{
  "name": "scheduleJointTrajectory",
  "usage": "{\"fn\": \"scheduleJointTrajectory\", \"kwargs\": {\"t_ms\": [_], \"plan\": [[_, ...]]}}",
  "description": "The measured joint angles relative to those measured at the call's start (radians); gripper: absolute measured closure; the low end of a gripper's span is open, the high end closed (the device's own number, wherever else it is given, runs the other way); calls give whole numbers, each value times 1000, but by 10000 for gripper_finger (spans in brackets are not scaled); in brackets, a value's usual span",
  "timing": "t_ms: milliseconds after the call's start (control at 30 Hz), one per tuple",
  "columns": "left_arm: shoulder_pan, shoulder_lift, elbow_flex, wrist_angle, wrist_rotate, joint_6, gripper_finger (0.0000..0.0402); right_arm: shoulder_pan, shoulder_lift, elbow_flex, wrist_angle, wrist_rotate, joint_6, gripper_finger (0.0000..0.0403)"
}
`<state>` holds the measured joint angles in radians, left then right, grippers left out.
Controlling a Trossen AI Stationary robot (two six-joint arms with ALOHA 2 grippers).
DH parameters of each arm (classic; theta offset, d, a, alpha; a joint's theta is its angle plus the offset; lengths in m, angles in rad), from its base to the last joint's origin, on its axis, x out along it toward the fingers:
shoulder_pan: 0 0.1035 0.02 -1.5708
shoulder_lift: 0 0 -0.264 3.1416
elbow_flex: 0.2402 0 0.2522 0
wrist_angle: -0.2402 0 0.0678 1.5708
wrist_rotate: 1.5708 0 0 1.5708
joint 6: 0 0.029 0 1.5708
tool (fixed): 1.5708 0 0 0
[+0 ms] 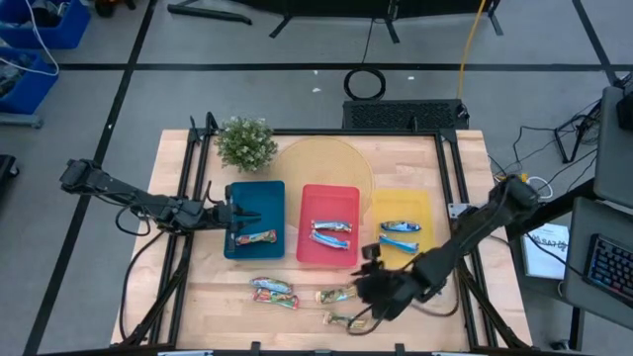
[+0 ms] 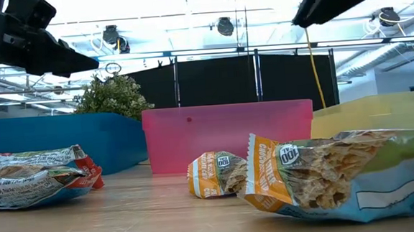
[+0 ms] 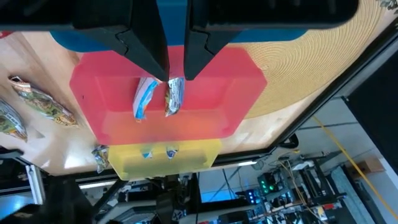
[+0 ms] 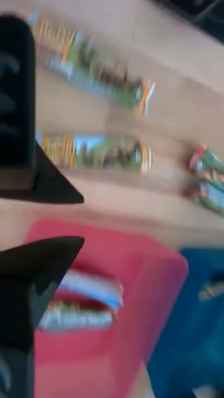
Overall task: Pick and place Granola Bars by type
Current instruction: Put the yellow granola bar into the red bin
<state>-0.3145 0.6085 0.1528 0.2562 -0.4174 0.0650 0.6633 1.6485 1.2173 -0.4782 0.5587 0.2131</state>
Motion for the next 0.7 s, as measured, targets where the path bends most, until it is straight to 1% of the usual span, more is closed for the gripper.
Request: {"fn": "scheduleJointTrajectory", "kwargs": {"t_ms": [67,133,167,200,267,333,367,433,567,633,700], "plan": [[0,7,0,-1,3,-14,344,1,-72,-98,91,22,-68,356],[0,17,0,-4,30,-15,344,1,-150,-207,209,25,-121,386],[0,27,0,2,47,-6,344,1,-190,-264,257,41,-133,394],[0,36,0,11,63,6,344,-5,-229,-316,300,73,-141,397],[-1,50,-1,45,92,17,344,-27,-304,-405,363,171,-144,394],[-1,71,-1,118,116,25,344,-56,-374,-483,393,270,-153,396],[-2,83,0,148,130,32,344,-72,-405,-518,413,297,-167,399],[-12,123,5,189,132,37,344,-107,-462,-582,483,302,-210,401],[-40,263,112,137,62,10,344,-175,-546,-706,688,303,-331,401],[-52,361,210,101,54,-2,343,-198,-574,-752,748,300,-363,402],[-69,465,321,45,60,-16,343,-219,-598,-791,796,300,-358,402]]}}
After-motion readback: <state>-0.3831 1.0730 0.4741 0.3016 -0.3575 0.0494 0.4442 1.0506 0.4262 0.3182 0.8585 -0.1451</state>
